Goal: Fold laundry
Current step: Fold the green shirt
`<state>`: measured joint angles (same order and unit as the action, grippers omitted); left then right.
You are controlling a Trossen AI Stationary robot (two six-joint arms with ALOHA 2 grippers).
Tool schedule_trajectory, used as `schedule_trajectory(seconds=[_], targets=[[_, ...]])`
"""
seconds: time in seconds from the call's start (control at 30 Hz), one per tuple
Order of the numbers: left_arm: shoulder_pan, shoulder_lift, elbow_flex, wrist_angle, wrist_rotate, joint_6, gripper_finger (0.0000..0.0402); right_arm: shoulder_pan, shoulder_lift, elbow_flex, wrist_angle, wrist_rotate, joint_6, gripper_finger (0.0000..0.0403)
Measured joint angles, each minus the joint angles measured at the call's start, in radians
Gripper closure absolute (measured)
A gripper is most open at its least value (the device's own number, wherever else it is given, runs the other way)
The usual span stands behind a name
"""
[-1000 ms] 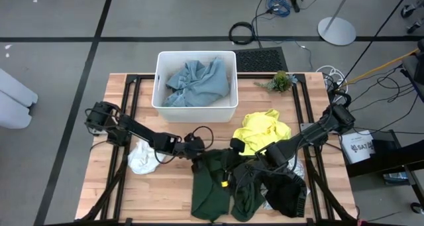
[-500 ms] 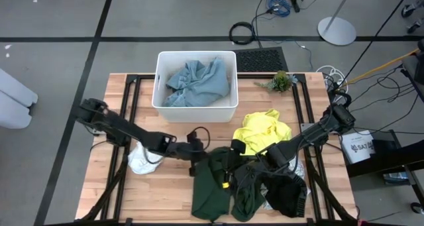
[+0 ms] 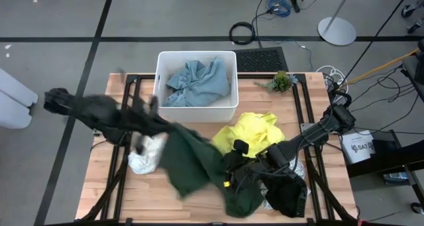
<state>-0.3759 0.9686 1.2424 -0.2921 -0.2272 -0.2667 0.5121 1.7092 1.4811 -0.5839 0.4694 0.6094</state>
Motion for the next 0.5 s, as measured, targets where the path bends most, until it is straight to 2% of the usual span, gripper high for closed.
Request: schedule_trajectory(seconds=[0.23, 0.5], targets=[[0.001, -0.014, 0.2, 0.015, 0.019, -0.042, 0.0397, -0.017, 0.0, 0.0, 0.007, 0.004, -0.016, 0.0199], [0.002, -0.002, 0.223, -0.038, 0.037, -0.042, 0.0393, -0.021, 0.037, 0.0, 0.015, 0.0, -0.02, 0.0199]])
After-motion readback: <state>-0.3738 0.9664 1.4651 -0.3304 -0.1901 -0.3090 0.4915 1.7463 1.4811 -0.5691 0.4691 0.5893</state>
